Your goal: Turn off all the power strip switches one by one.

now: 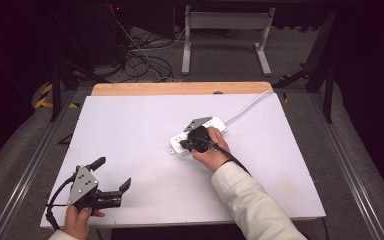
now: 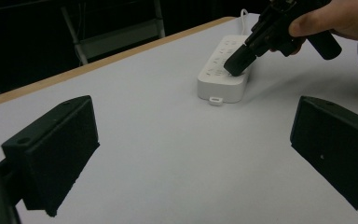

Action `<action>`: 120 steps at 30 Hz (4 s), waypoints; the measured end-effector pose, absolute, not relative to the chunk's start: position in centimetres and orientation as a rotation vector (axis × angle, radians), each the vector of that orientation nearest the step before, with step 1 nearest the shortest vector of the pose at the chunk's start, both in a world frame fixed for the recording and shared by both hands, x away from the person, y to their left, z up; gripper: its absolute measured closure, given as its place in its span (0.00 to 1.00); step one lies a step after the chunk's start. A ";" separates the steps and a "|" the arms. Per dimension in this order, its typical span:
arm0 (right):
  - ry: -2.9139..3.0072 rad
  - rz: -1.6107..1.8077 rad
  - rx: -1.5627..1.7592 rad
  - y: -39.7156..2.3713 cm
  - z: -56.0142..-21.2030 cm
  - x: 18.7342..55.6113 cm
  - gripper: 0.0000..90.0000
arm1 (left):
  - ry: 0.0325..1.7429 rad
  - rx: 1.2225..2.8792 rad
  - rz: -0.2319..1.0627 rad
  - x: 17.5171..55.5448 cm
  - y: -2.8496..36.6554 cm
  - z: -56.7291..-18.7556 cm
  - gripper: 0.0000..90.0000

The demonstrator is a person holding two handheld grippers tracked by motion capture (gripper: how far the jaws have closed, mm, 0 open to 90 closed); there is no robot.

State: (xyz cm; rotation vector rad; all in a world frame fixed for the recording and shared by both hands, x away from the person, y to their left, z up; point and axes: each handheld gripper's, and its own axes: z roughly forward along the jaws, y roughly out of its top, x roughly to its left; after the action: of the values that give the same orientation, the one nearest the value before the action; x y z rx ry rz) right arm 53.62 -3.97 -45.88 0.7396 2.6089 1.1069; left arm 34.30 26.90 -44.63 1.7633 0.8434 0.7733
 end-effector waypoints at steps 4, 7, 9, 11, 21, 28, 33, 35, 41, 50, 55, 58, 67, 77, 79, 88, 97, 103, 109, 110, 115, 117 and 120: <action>2.613 1.115 0.747 -4.1 -45.9 53.7 1.00 | 0.839 1.765 0.775 34.3 26.8 -44.6 0.02; 2.597 1.129 0.730 -4.0 -45.6 53.6 1.00 | 0.843 1.764 0.772 34.3 26.8 -44.6 0.02; 2.591 1.118 0.704 -4.2 -45.2 53.5 1.00 | 0.840 1.767 0.773 34.3 27.0 -44.6 0.02; 2.547 1.217 0.720 -4.6 -44.4 53.5 1.00 | 0.849 1.758 0.770 34.4 27.0 -44.7 0.02; 2.491 1.233 0.725 -5.8 -42.7 53.5 1.00 | 0.840 1.764 0.774 34.3 26.9 -44.6 0.02; 2.496 1.151 0.753 -6.6 -43.4 54.3 1.00 | 0.838 1.767 0.775 34.3 27.0 -44.6 0.02; 2.503 1.122 0.787 -7.3 -44.2 55.0 1.00 | 0.840 1.764 0.774 34.3 26.9 -44.6 0.02; 2.511 1.115 0.795 -7.4 -44.4 55.1 1.00 | 0.839 1.766 0.774 34.3 27.0 -44.6 0.02; 2.525 1.095 0.794 -7.4 -45.1 55.2 1.00 | 0.841 1.766 0.770 34.3 26.9 -44.6 0.02; 2.535 1.093 0.794 -7.1 -45.5 55.3 1.00 | 0.839 1.765 0.767 34.3 26.9 -44.7 0.02; 2.539 1.087 0.797 -7.1 -45.6 55.2 1.00 | 0.840 1.765 0.768 34.3 26.9 -44.7 0.02; 2.538 1.090 0.796 -7.1 -45.7 55.2 1.00 | 0.839 1.766 0.767 34.3 26.9 -44.6 0.02; 2.538 1.097 0.814 -7.1 -45.8 55.2 1.00 | 0.835 1.769 0.772 34.3 26.9 -44.6 0.02; 2.535 1.074 0.800 -6.9 -45.8 55.1 1.00 | 0.835 1.768 0.772 34.2 26.8 -44.6 0.02; 2.533 1.075 0.806 -6.9 -45.8 55.0 1.00 | 0.834 1.769 0.772 34.2 26.8 -44.6 0.02; 2.535 1.071 0.817 -6.9 -45.8 55.1 1.00 | 0.834 1.770 0.772 34.2 26.8 -44.6 0.02; 2.531 1.048 0.815 -6.9 -45.0 55.0 1.00 | 0.836 1.767 0.774 34.2 26.9 -44.6 0.02; 2.426 1.196 0.809 -8.1 -42.4 54.7 1.00 | 0.843 1.766 0.769 34.3 26.9 -44.7 0.02; 2.419 1.166 0.797 -8.5 -42.1 54.8 1.00 | 0.838 1.767 0.774 34.2 26.8 -44.6 0.02; 2.419 1.164 0.800 -8.6 -42.1 54.9 1.00 | 0.834 1.771 0.777 34.2 26.9 -44.6 0.02; 2.428 1.117 0.810 -9.3 -42.4 55.4 1.00 | 0.843 1.765 0.771 34.3 26.9 -44.7 0.02; 2.432 1.095 0.814 -9.5 -42.6 55.6 1.00 | 0.839 1.766 0.773 34.3 26.9 -44.6 0.02; 2.441 1.070 0.830 -9.9 -43.1 55.9 1.00 | 0.845 1.765 0.770 34.3 26.9 -44.6 0.02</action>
State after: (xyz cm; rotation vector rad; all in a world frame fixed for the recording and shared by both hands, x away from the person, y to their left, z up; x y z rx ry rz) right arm 55.93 -9.93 -43.14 0.8302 2.4412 1.0702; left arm 34.25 26.90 -44.65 1.7650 0.8447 0.7698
